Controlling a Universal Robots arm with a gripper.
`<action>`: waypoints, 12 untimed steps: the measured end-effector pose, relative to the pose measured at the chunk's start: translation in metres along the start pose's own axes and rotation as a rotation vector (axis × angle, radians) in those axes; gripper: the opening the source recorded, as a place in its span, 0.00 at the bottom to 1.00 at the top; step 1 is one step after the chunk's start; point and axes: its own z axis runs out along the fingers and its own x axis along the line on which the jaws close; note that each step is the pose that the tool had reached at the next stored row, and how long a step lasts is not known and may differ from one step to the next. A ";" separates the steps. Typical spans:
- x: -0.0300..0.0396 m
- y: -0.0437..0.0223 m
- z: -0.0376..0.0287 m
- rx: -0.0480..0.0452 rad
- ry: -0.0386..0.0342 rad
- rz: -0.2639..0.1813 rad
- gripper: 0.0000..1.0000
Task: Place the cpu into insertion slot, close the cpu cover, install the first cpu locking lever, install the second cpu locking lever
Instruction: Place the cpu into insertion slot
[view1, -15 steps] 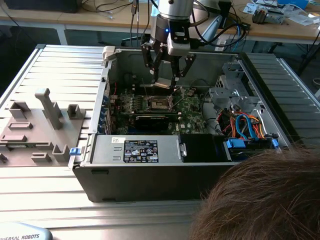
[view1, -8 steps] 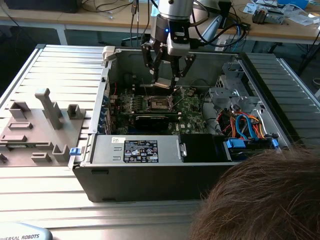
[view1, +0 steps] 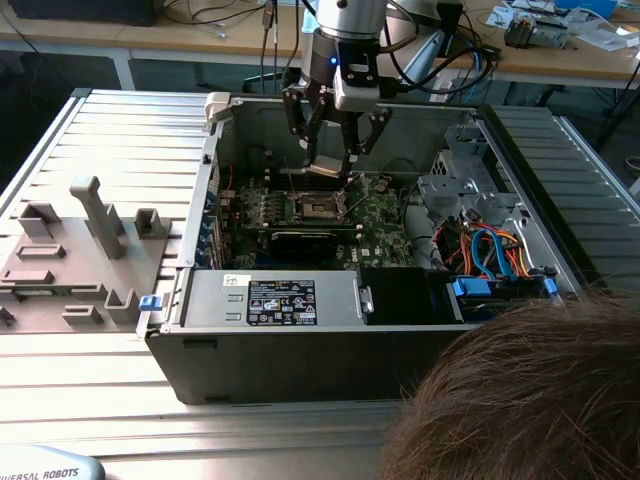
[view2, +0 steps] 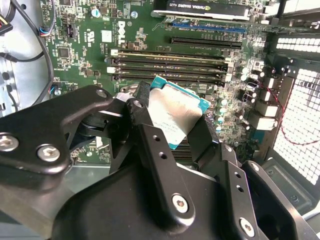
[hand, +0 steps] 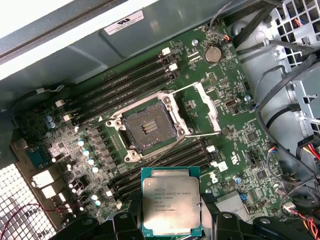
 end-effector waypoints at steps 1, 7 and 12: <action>0.0000 0.0000 0.0000 0.0001 0.0001 0.001 0.55; 0.0000 0.0000 0.0000 0.0009 0.0008 0.008 0.55; 0.0000 0.0000 0.0001 0.0014 0.0013 0.012 0.55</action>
